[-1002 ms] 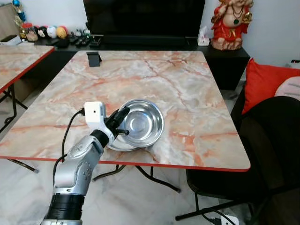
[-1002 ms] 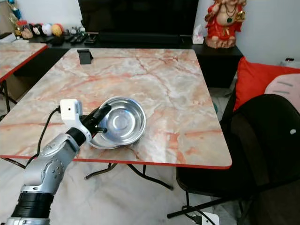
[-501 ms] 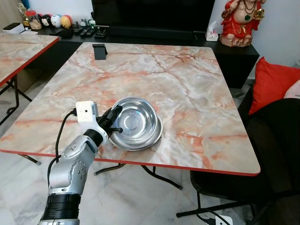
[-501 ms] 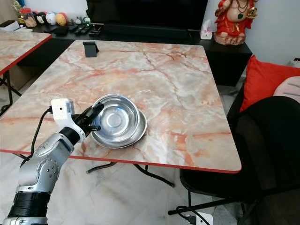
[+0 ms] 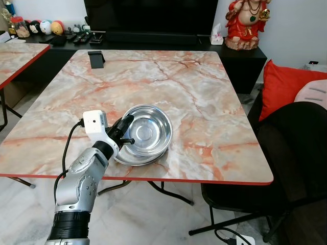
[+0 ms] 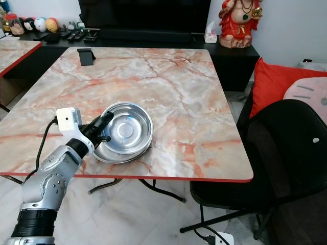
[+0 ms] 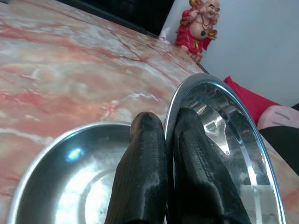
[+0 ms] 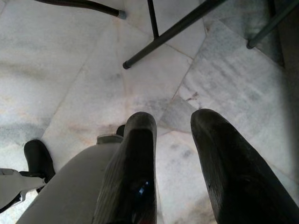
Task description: Setting the table
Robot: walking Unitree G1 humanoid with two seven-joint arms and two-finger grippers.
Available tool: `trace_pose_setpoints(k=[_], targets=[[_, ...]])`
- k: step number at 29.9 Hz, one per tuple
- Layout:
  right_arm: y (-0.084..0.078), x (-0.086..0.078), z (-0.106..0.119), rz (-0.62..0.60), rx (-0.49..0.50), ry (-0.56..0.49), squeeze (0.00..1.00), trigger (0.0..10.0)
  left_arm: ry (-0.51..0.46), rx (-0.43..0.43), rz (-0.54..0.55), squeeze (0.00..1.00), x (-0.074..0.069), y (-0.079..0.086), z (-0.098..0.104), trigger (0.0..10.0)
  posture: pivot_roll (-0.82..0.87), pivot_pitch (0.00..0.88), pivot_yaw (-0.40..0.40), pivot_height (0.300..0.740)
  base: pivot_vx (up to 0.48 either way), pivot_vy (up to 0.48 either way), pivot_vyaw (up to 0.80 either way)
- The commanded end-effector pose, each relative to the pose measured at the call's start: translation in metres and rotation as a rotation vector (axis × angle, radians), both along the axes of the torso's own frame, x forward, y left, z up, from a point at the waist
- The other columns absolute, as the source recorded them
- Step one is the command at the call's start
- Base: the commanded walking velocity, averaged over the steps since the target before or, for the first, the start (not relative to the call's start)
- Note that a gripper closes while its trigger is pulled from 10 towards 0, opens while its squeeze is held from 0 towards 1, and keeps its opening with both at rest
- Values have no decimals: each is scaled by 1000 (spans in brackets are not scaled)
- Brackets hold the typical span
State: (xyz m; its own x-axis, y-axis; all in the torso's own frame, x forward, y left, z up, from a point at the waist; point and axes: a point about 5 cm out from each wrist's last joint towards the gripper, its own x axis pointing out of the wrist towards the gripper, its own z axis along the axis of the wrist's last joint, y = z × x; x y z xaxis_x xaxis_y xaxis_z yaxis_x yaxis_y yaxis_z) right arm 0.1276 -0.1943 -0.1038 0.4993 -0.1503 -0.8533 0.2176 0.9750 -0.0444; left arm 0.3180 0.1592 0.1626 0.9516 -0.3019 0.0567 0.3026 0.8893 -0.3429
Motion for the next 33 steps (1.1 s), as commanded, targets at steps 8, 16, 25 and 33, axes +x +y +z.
trace_pose_setpoints(k=[8, 16, 25, 33], targets=[[1, 0, 0, 0, 3, -1, 0, 10000, -23, -3, 7, 0, 1, 1, 7, 10000, 50, 0, -24, 740, 278, 0, 0], [1, 0, 0, 1, 4, -1, 0, 10000, -24, -3, -2, 0, 0, -1, 7, 10000, 53, 0, -24, 740, 305, 0, 0], [2, 0, 0, 4, 7, 0, 0, 10000, 49, -97, -78, 0, -9, -1, 2, 10000, 52, 0, -21, 740, 32, 0, 0], [2, 0, 0, 8, 7, 3, 0, 10000, 92, -232, -152, 0, -18, 3, 7, 10000, 59, 0, -21, 740, 0, 0, 0]])
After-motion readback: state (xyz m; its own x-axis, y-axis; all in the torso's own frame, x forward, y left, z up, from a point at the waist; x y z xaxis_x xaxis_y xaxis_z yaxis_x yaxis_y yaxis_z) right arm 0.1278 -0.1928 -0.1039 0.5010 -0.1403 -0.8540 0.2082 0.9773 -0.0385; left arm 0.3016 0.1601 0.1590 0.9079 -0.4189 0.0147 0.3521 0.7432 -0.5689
